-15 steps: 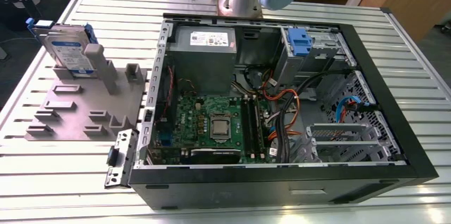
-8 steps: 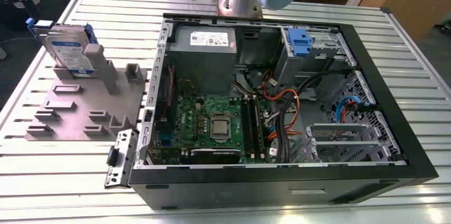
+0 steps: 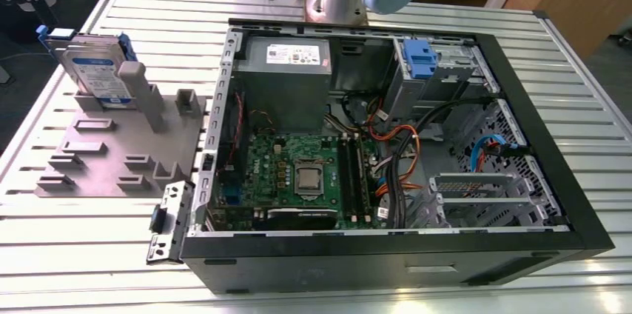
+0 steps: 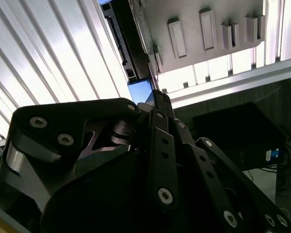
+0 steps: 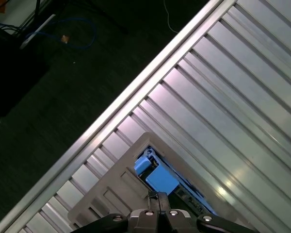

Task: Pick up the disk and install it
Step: 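Pick up the disk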

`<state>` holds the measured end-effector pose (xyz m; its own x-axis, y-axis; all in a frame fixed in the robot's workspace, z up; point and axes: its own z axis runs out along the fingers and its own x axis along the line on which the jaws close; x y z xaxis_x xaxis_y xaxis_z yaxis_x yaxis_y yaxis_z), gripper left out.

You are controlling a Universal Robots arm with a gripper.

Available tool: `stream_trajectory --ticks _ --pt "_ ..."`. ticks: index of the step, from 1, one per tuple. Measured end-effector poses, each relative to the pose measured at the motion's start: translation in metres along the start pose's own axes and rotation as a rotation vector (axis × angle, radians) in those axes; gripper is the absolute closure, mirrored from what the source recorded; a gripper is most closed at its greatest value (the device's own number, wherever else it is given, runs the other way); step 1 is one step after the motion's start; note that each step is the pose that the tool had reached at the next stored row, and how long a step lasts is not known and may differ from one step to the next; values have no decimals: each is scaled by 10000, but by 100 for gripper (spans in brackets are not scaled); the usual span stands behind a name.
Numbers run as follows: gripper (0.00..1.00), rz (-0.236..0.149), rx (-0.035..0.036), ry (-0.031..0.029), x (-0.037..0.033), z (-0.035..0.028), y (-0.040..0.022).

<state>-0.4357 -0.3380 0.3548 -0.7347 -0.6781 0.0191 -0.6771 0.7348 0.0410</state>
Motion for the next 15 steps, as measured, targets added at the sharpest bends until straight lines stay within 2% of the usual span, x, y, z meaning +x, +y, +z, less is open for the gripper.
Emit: stream_trajectory --ticks 4,15 --pt "89 -270 5 12 0 0 0" --pt "89 -1325 25 55 0 0 0"
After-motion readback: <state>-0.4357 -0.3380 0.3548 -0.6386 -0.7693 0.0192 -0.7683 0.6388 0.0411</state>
